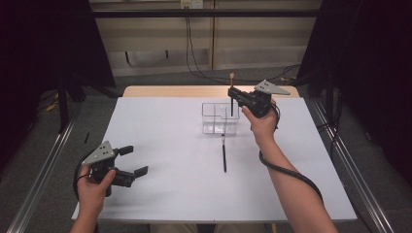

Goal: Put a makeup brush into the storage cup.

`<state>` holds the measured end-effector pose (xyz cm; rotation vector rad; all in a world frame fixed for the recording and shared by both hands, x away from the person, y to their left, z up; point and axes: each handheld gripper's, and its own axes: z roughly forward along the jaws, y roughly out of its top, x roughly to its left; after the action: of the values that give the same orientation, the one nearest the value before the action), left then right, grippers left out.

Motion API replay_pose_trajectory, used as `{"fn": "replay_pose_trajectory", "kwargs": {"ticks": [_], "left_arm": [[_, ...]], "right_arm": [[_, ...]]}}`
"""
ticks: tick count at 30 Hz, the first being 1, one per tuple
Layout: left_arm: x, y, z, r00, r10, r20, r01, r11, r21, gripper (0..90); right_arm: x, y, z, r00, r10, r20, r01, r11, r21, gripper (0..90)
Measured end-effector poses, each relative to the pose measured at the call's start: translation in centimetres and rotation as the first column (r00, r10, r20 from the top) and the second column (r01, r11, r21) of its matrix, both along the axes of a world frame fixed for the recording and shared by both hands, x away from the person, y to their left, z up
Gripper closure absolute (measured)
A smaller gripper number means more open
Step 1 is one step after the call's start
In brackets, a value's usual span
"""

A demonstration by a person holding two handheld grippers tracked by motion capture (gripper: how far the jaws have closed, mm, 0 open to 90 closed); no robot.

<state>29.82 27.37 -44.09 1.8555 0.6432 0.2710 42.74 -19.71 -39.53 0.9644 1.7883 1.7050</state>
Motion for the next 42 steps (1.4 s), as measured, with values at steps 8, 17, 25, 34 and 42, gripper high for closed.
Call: {"fn": "replay_pose_trajectory", "kwargs": {"ticks": [8,17,25,34,42], "left_arm": [[0.0,-0.1,0.0,1.0000,0.003,0.000,-0.003,1.0000,0.009,0.9],[0.0,-0.1,0.0,1.0000,-0.002,-0.002,0.002,1.0000,0.000,0.9],[0.0,-0.1,0.0,1.0000,0.003,0.003,-0.003,1.0000,0.008,0.9],[0.0,-0.1,0.0,1.0000,-0.001,-0.001,0.001,1.0000,0.003,0.9],[0.0,-0.1,0.0,1.0000,0.003,0.000,-0.003,1.0000,0.006,0.9]], "right_arm": [[0.0,-0.2,-0.3,1.0000,-0.002,-0.003,0.002,1.000,0.004,83.4],[-0.1,-0.4,-0.7,0.9999,-0.006,-0.011,0.006,1.000,0.000,83.4],[-0.1,-0.6,-1.1,0.9998,-0.007,-0.016,0.007,1.000,-0.004,83.3],[-0.2,-0.9,-1.5,0.9997,-0.013,-0.023,0.013,1.000,-0.007,83.2],[-0.2,-1.1,-1.9,0.9994,-0.015,-0.030,0.014,1.000,-0.015,83.2]]}}
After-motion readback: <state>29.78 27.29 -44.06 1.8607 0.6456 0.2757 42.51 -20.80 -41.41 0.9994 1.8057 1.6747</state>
